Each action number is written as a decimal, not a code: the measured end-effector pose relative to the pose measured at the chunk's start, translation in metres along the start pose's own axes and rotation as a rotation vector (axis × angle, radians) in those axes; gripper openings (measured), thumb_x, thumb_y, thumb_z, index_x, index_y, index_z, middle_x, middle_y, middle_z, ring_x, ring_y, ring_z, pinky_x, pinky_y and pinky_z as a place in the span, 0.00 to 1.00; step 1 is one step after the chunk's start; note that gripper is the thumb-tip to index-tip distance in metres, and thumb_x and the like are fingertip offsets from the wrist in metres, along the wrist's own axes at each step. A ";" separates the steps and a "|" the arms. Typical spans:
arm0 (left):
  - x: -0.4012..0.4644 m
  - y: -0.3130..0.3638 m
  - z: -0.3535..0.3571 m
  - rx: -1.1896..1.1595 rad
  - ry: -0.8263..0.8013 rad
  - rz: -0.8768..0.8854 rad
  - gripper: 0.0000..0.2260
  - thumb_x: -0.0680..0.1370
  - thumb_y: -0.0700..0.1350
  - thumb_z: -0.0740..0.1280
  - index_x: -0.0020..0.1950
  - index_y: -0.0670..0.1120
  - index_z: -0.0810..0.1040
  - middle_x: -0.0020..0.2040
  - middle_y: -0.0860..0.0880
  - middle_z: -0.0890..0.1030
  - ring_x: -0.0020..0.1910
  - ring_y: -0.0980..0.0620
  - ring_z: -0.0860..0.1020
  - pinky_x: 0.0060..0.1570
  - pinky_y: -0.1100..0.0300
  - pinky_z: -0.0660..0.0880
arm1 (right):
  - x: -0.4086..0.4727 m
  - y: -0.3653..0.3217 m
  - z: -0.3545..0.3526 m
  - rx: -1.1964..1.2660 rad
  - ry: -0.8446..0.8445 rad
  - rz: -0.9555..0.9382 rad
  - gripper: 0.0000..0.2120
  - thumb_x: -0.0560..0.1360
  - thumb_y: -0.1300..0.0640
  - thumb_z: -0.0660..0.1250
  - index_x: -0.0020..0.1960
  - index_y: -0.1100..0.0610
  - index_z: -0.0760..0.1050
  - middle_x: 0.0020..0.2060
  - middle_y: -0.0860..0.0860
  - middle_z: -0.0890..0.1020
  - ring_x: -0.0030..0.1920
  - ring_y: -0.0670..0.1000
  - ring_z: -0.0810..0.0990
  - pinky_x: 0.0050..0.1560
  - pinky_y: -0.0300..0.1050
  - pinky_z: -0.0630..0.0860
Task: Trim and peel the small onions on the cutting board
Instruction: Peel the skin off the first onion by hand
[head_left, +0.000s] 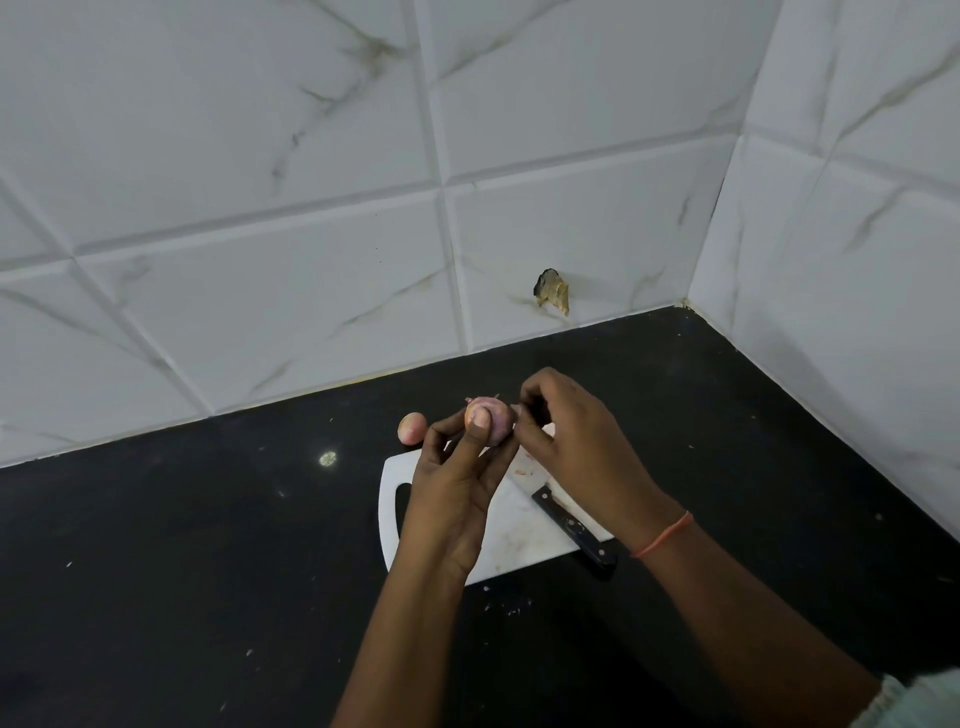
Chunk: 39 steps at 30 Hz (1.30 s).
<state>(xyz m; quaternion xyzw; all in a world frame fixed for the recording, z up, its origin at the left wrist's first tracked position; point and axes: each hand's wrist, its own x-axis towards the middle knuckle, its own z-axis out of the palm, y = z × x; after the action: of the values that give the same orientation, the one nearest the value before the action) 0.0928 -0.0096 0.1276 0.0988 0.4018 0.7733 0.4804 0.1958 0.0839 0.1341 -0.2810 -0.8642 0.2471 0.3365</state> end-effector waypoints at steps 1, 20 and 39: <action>-0.001 0.001 0.001 -0.011 -0.005 -0.011 0.12 0.74 0.44 0.71 0.55 0.40 0.77 0.59 0.40 0.83 0.56 0.41 0.84 0.54 0.55 0.82 | 0.000 0.003 -0.002 0.016 0.005 0.031 0.03 0.78 0.56 0.64 0.49 0.55 0.71 0.42 0.48 0.76 0.41 0.45 0.76 0.41 0.35 0.73; 0.004 0.000 -0.005 0.053 0.024 0.052 0.14 0.72 0.41 0.72 0.57 0.44 0.80 0.54 0.46 0.84 0.53 0.50 0.84 0.56 0.55 0.80 | -0.006 -0.003 0.007 0.283 0.105 -0.099 0.08 0.76 0.60 0.70 0.55 0.58 0.80 0.49 0.48 0.81 0.50 0.44 0.80 0.49 0.32 0.76; -0.002 0.003 -0.001 -0.016 0.044 0.014 0.13 0.78 0.38 0.67 0.63 0.41 0.76 0.58 0.39 0.84 0.60 0.42 0.82 0.61 0.49 0.78 | -0.007 0.001 0.003 0.240 0.244 0.141 0.08 0.75 0.69 0.65 0.44 0.57 0.77 0.42 0.49 0.80 0.45 0.44 0.79 0.45 0.31 0.75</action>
<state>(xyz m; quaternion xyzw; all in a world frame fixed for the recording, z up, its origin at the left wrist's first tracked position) 0.0919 -0.0125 0.1298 0.0808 0.4054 0.7818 0.4668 0.1981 0.0790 0.1282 -0.3266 -0.7595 0.3352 0.4519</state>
